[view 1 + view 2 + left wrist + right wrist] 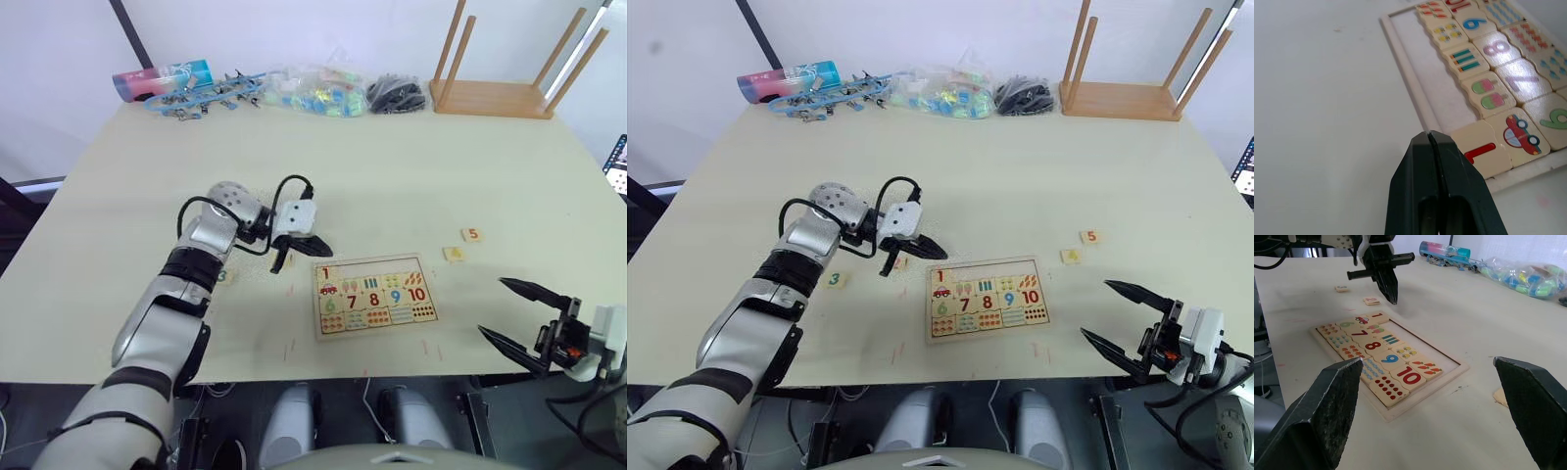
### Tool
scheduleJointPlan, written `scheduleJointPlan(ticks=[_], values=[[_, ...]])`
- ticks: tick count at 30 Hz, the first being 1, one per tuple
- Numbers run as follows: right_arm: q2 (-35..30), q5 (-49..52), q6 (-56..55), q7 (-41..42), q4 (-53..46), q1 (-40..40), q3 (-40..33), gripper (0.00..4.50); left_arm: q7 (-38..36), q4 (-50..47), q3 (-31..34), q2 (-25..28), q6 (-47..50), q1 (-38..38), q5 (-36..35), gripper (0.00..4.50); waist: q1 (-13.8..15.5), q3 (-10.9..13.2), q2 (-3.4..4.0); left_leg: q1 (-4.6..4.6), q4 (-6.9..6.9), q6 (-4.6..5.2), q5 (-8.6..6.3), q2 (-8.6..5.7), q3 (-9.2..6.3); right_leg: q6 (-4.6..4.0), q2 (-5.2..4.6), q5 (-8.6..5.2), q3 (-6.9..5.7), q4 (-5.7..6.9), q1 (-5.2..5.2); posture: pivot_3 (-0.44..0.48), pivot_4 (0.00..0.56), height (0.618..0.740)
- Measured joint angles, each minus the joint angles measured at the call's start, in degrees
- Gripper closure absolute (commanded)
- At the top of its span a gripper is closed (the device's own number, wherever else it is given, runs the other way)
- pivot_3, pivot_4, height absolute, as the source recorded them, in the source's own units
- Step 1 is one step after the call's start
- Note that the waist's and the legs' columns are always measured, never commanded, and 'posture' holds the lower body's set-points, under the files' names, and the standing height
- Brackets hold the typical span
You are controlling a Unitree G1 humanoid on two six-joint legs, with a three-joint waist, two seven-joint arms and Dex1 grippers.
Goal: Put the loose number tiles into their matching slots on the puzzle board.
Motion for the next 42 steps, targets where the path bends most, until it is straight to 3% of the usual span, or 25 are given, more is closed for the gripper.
scheduleJointPlan(ticks=[10, 19, 20, 21, 28, 29, 42], values=[[-0.62, 0.4, 0.11, 2.34, 3.99, -1.58, -0.16, 0.0, 3.91, -12.41, 8.17, 6.08, 11.24, 11.33, -7.11, 4.48, 0.05, 0.0, 0.02, 0.02, 0.0, -0.01, 0.0, 0.03, -0.14, 0.0, -0.02, 0.0, 0.0, 0.04, 0.0, 0.0, 0.15, 0.737], [-0.68, 0.95, 0.53, 2.75, 5.26, -0.53, -1.57, 0.0, 11.49, -24.96, 22.15, 11.49, 22.1, 27.79, -17.52, 4.48, 0.16, 0.0, 0.04, 0.06, -0.01, -0.01, 0.0, 0.11, -0.15, -0.01, -0.1, 0.0, -0.03, 0.08, 0.01, 0.0, 0.15, 0.737], [-0.71, 1.01, 0.53, 2.72, 5.32, -0.54, -2.0, 0.0, 13.3, -27.7, 24.5, 11.83, 22.58, 31.19, -18.54, 3.93, 0.08, 0.0, 0.04, 0.07, -0.02, -0.01, 0.0, 0.18, -0.15, -0.01, -0.11, 0.0, -0.01, 0.07, 0.01, 0.0, 0.15, 0.737], [-0.72, 1.01, 0.53, 2.72, 5.39, -0.37, -2.15, 0.0, 13.57, -28.06, 24.84, 11.87, 22.66, 31.75, -18.69, 3.73, 0.12, -0.01, 0.05, 0.07, -0.02, -0.01, 0.0, 0.17, -0.15, -0.01, -0.11, -0.01, -0.03, 0.07, 0.02, 0.0, 0.15, 0.737], [-0.69, 1.5, 0.85, 1.43, 5.13, 1.77, -3.64, 0.0, 17.92, -36.5, 32.79, 11.88, 23.94, 45.86, -23.67, 0.37, 0.06, -0.02, 0.08, 0.12, -0.07, -0.01, -0.01, 0.26, -0.11, -0.02, -0.11, -0.01, -0.02, 0.06, 0.02, 0.0, 0.15, 0.737], [-0.42, 1.65, 1.21, 0.66, 4.12, 2.52, -3.95, 0.0, 18.87, -37.67, 34.24, 11.47, 23.86, 48.68, -24.33, 0.05, 0.03, -0.02, 0.08, 0.13, -0.08, -0.01, -0.01, 0.29, -0.09, -0.03, -0.12, -0.01, -0.01, 0.06, 0.02, 0.0, 0.15, 0.737], [4.02, 1.59, 1.46, -5.24, -2.93, 10.05, -4.58, 0.0, 22.87, -42.18, 42.5, 5.64, 18.05, 69.86, -26.57, 0.05, 0.12, -0.09, 0.12, 0.13, -0.12, 0.06, -0.08, 0.41, 0.05, -0.27, -0.15, -0.15, -0.01, -0.11, 0.01, 0.0, 0.15, 0.737]])
